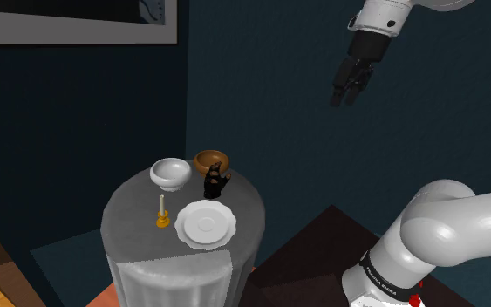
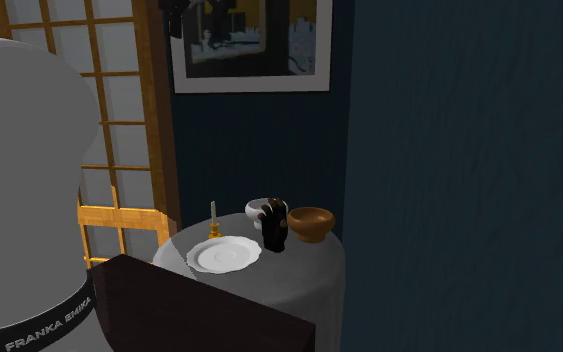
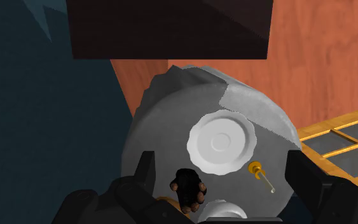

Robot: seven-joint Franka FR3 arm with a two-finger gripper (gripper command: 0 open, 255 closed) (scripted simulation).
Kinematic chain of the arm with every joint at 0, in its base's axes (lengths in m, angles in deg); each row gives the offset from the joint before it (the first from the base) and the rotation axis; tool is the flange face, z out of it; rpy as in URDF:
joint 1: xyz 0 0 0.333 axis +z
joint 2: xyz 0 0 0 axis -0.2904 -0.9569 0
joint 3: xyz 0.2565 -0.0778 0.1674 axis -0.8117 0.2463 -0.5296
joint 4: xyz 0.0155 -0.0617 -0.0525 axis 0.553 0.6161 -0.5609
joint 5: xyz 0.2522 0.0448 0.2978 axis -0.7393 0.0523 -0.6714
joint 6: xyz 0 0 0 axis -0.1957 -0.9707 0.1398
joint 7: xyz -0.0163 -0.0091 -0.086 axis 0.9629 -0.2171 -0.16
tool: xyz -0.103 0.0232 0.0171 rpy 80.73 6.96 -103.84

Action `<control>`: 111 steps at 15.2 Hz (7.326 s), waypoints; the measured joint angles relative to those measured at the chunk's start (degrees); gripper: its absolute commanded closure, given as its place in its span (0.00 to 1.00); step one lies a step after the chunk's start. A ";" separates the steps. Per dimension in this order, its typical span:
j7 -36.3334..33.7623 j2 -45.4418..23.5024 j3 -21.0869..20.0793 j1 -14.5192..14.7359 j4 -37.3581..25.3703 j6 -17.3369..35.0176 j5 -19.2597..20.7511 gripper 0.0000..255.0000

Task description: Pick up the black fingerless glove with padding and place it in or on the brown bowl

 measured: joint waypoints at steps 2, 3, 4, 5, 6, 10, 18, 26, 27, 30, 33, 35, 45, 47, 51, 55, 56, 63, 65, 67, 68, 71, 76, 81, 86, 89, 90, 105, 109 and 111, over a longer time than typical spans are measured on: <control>-0.10 -0.40 -0.16 0.04 0.42 0.85 -0.08 0.00; 0.00 -0.55 -0.20 0.01 1.65 2.27 -0.02 0.00; -0.11 -1.45 -0.43 0.07 2.17 3.78 -0.13 0.00; -0.06 -2.35 -0.54 0.09 2.98 5.55 -0.13 0.00; -0.70 -3.40 -1.30 0.34 3.80 7.55 -0.57 0.00; -1.04 -8.72 -2.33 0.59 6.73 16.22 -0.97 0.00; -2.34 -20.95 -4.53 1.23 9.07 31.79 -1.51 0.00; -4.00 -38.48 -6.21 1.53 4.85 46.00 -0.71 0.00; -4.29 -40.66 -6.36 1.58 4.01 47.43 -0.46 0.00; -5.32 -46.90 -6.75 1.83 1.40 51.38 0.35 0.00; -6.59 -53.29 -6.98 2.28 -1.71 54.96 1.39 0.00; -7.32 -57.81 -6.89 2.56 -4.87 56.52 2.22 0.00; -10.00 -77.94 -5.61 4.57 -20.41 61.86 5.12 0.00; -9.91 -79.43 -5.51 4.54 -20.84 62.94 5.21 0.00; -10.06 -82.11 -5.38 4.75 -21.78 64.68 5.36 0.00; -10.05 -82.58 -5.35 4.76 -22.02 64.93 5.38 0.00; -10.05 -82.58 -5.35 4.76 -22.03 64.93 5.38 0.00; -10.06 -82.55 -5.37 4.78 -22.04 64.95 5.38 1.00; -10.06 -82.55 -5.38 4.78 -22.05 64.96 5.38 1.00; -10.05 -82.55 -5.38 4.78 -22.05 64.96 5.38 1.00; -10.05 -82.56 -5.39 4.78 -22.06 64.95 5.38 1.00; -10.09 -81.28 -5.42 4.74 -21.71 63.90 5.32 1.00; -9.99 -78.37 -5.57 4.58 -21.22 61.49 5.16 1.00; -9.93 -75.41 -5.72 4.46 -21.04 58.70 4.98 1.00; -9.98 -72.73 -5.86 4.44 -21.25 55.83 4.83 1.00; -9.95 -71.42 -5.91 4.39 -21.61 54.16 4.74 1.00; -9.94 -70.75 -5.95 4.37 -21.61 53.48 4.69 1.00; -8.04 -70.18 -5.59 3.05 -32.56 41.94 4.27 1.00; -5.66 -77.27 -4.91 1.46 -46.38 35.15 4.17 1.00; -4.56 -81.35 -4.66 0.70 -53.99 31.59 4.09 1.00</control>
